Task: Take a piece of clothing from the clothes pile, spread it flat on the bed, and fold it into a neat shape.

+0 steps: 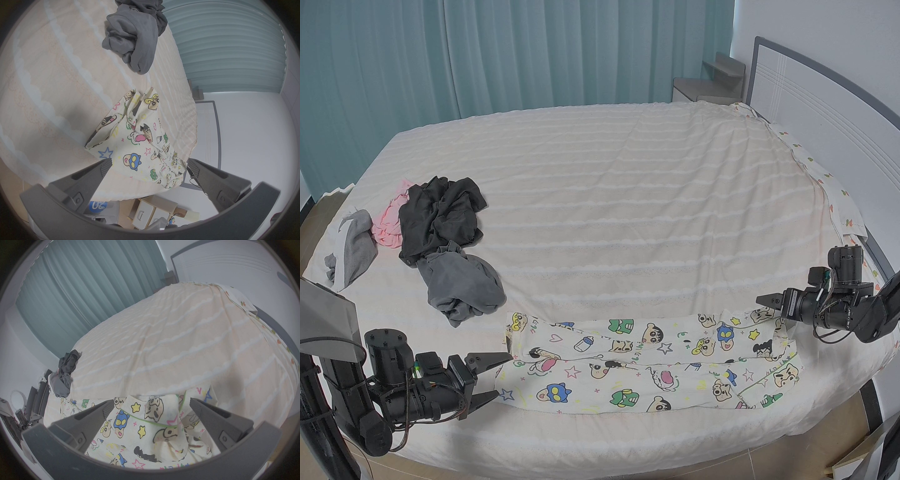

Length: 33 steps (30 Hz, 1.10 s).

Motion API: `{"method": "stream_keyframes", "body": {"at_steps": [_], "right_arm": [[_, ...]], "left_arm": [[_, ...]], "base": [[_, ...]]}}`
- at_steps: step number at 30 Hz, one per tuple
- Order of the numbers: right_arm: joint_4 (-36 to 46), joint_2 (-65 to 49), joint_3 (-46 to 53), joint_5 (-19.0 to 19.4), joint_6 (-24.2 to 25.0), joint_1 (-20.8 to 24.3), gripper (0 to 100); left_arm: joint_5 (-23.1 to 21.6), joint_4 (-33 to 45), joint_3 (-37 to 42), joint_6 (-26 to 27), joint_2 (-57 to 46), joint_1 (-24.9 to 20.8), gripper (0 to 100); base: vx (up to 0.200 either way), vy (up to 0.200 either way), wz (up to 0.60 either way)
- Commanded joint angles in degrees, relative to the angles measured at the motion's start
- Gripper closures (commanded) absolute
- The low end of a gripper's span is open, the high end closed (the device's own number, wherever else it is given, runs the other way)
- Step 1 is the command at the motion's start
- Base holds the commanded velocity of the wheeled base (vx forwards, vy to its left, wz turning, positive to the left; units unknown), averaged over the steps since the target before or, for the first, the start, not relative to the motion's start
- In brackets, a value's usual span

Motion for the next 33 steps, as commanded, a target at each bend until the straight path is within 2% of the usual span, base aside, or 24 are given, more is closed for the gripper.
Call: {"method": "stream_keyframes", "body": {"at_steps": [1, 9, 15, 16, 23, 33], "right_arm": [[-0.21, 0.17, -1.05, -0.01, -1.99, 0.33, 0], [-0.74, 5.09, -2.45, 0.17, -2.95, 1.39, 0], [-1.18, 7.11, -2.45, 0.17, -6.38, 2.00, 0], [-1.44, 7.11, -2.45, 0.25, -6.38, 1.91, 100], [-4.08, 6.24, -1.57, -0.10, -6.38, 1.91, 100], [-4.08, -1.50, 4.32, 0.34, -7.26, 2.26, 100]], "left_arm": [[0.02, -0.05, 0.75, -0.02, 0.08, -0.05, 0], [-0.07, -0.05, 0.75, -0.02, 0.08, -0.05, 0], [-0.07, -0.05, 0.75, -0.02, 0.26, -0.05, 0], [-0.07, -0.05, 0.75, -0.02, 0.17, -0.05, 0], [0.02, -0.05, 0.75, -0.02, 0.17, -0.14, 0], [0.02, -0.05, 0.75, -0.02, 0.17, -0.14, 0]], "base": [[0.000, 0.000, 0.00], [0.000, 0.000, 0.00], [0.000, 0.000, 0.00], [0.000, 0.000, 0.00], [0.000, 0.000, 0.00], [0.000, 0.000, 0.00]]}}
